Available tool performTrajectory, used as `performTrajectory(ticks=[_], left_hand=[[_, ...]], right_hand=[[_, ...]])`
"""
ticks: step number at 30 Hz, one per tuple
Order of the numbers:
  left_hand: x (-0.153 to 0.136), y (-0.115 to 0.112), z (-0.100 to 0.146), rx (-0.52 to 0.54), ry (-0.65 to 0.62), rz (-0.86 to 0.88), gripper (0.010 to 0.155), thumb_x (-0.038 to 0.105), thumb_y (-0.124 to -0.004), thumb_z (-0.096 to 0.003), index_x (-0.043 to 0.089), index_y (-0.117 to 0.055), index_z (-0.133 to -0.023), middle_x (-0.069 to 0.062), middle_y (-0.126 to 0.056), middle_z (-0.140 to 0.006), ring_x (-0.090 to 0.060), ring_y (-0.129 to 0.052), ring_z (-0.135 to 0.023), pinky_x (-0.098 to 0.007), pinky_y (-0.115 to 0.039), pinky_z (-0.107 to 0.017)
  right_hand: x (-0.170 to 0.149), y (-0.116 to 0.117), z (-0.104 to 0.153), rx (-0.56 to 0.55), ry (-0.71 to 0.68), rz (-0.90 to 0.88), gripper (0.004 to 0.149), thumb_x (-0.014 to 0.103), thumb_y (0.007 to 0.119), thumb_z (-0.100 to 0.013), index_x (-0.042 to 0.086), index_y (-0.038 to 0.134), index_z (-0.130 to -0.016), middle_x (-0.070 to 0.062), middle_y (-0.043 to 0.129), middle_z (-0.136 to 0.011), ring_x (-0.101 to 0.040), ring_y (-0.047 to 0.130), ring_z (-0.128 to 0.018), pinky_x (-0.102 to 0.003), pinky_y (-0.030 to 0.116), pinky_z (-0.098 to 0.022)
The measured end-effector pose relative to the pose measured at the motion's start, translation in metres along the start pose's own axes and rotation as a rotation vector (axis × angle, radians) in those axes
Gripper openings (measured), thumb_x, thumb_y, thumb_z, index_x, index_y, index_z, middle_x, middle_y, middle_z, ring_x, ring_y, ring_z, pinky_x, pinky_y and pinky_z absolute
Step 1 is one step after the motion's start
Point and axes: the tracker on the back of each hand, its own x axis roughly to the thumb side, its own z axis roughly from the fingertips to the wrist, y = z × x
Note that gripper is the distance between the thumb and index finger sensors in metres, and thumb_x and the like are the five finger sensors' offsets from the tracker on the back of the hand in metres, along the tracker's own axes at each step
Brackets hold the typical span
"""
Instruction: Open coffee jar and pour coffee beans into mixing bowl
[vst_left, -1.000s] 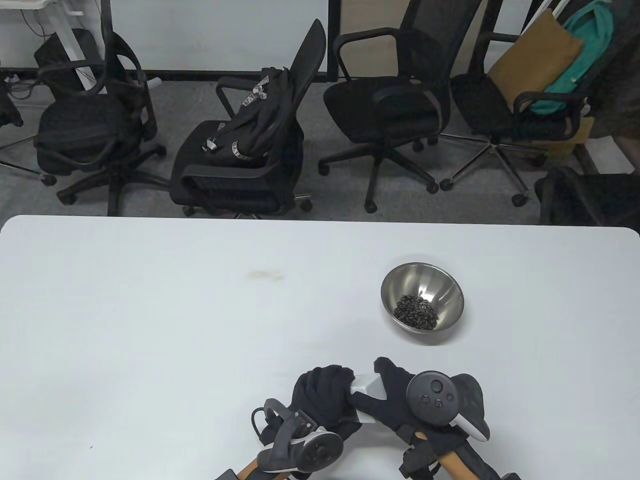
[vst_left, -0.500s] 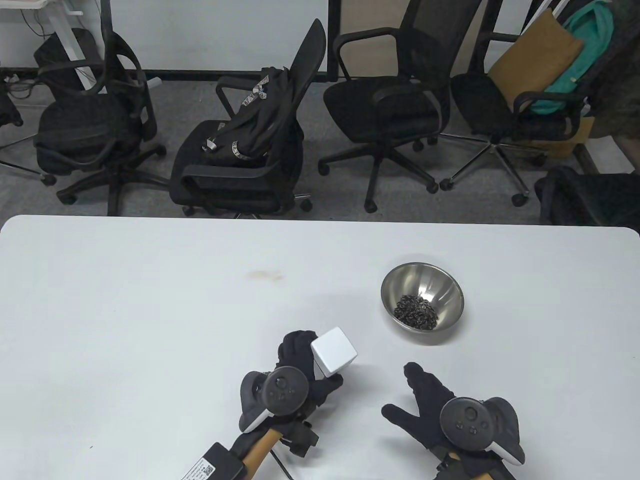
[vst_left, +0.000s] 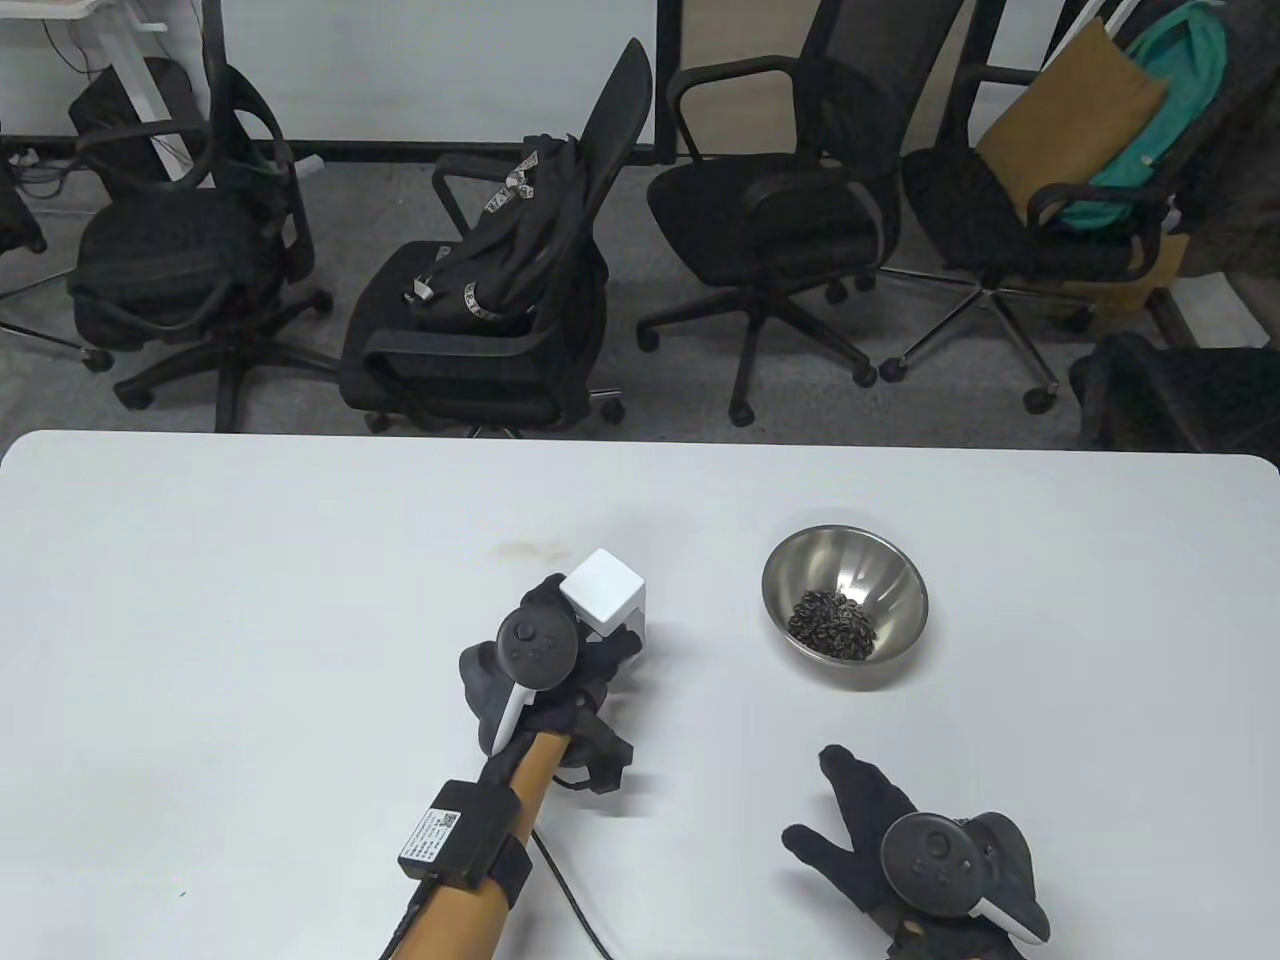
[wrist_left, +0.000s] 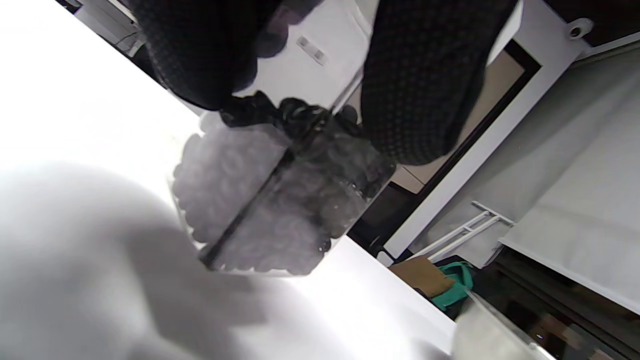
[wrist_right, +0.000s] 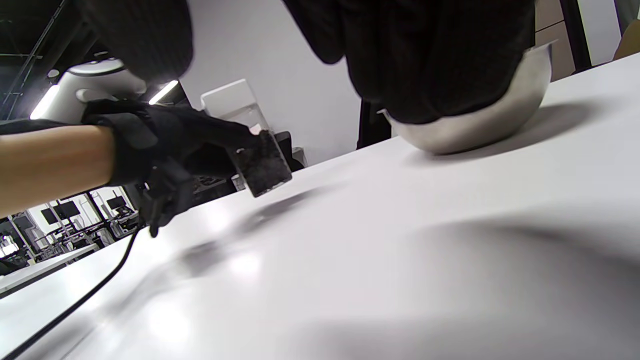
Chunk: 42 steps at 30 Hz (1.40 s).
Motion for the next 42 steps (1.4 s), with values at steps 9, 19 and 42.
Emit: performTrajectory(ticks=[9, 19, 42], left_hand=[[-0.006, -0.015, -0.022, -0.018, 0.067, -0.059, 0.097, 0.045, -0.102, -0.0428, 0.000, -0.047, -0.108, -0.026, -0.059, -0.106, -0.040, -0.085, -0.094, -0.039, -0.089, -0.064], [-0.020, -0.018, -0.012, -0.165, 0.075, -0.022, 0.105, 0.045, -0.093, -0.0515, -0.011, -0.031, -0.115, -0.040, -0.043, -0.112, -0.057, -0.068, -0.099, -0.056, -0.074, -0.070], [0.003, 0.006, 0.127, -0.228, -0.610, -0.093, 0.081, 0.050, -0.081, -0.0571, 0.007, -0.052, -0.119, -0.026, -0.059, -0.115, -0.051, -0.073, -0.100, -0.056, -0.074, -0.071]], right_hand=[[0.002, 0.008, -0.001, 0.036, -0.031, 0.037, 0.083, 0.053, 0.069, -0.061, -0.007, 0.045, -0.113, -0.037, 0.061, -0.103, -0.054, 0.074, -0.086, -0.061, 0.072, -0.062], [0.001, 0.007, 0.000, 0.031, -0.035, 0.026, 0.085, 0.052, 0.069, -0.061, -0.008, 0.040, -0.113, -0.038, 0.058, -0.104, -0.054, 0.072, -0.087, -0.060, 0.071, -0.064], [-0.009, 0.004, 0.001, -0.037, -0.038, -0.005, 0.083, 0.052, 0.069, -0.061, -0.006, 0.040, -0.113, -0.037, 0.057, -0.105, -0.053, 0.071, -0.089, -0.061, 0.069, -0.065]])
